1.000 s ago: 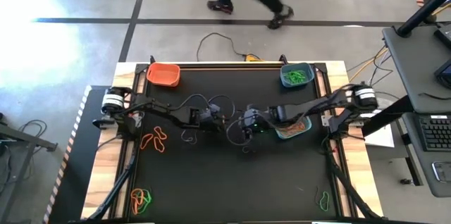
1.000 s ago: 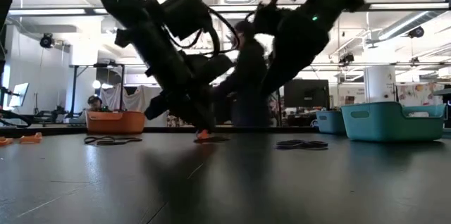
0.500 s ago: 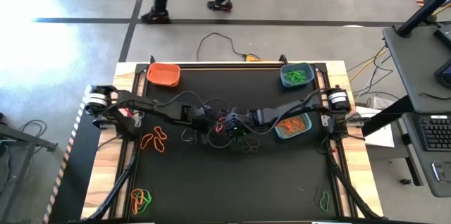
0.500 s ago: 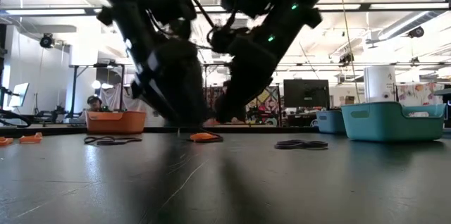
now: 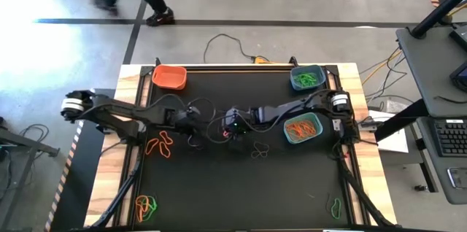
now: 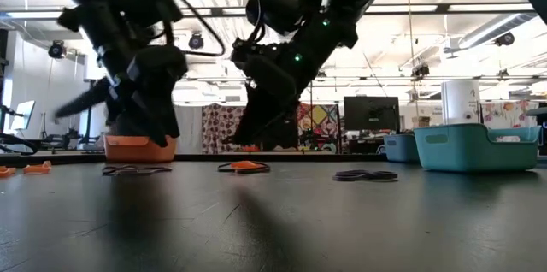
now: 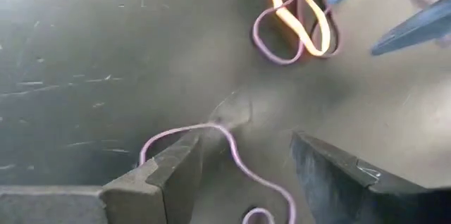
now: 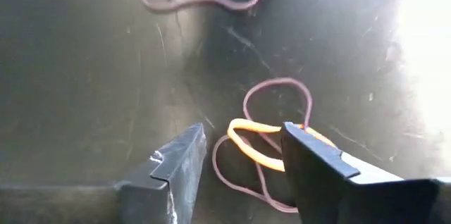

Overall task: Sort rubber bands into baskets
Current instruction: Put the orange rubber band into the green bin

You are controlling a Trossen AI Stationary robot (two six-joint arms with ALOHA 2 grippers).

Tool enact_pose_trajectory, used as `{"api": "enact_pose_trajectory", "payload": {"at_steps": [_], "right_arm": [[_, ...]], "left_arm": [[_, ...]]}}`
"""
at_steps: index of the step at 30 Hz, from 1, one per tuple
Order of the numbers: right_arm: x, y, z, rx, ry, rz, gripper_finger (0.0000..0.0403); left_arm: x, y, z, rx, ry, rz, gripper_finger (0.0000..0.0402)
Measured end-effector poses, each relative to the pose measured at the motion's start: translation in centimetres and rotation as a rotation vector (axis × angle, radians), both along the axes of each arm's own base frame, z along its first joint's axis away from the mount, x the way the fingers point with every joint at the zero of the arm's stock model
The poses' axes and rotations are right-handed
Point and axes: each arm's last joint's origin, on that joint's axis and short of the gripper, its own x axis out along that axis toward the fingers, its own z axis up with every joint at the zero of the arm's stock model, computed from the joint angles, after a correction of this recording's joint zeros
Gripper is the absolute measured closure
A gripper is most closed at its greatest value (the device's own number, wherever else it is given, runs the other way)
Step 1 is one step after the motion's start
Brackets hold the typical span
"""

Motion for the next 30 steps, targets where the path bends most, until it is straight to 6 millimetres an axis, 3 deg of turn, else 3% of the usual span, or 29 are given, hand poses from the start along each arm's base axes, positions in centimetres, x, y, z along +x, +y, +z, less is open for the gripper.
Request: {"api": "enact_pose_trajectory", "payload": {"at_steps": [8, 16, 19, 30], "right_arm": [[0.3, -0.5, -2.4, 0.041, 0.041, 0.014, 0.0289], [0.3, -0.5, -2.8, 0.056, 0.051, -0.012, 0.0366], [0.3, -0.5, -2.5, 0.062, 0.055, -0.020, 0.0389], [-1.1, 0.0, 1.1, 0.199, 0.074, -0.019, 0.0393]], "left_arm": [[0.3, -0.1, 0.0, -0.028, -0.205, 0.034, 0.0200], [1.1, -0.1, -0.8, -0.031, -0.206, 0.045, 0.0200], [1.5, -0.1, -1.3, -0.030, -0.190, 0.056, 0.0200], [3.8, 0.1, -4.0, -0.062, -0.252, 0.121, 0.0200]]}}
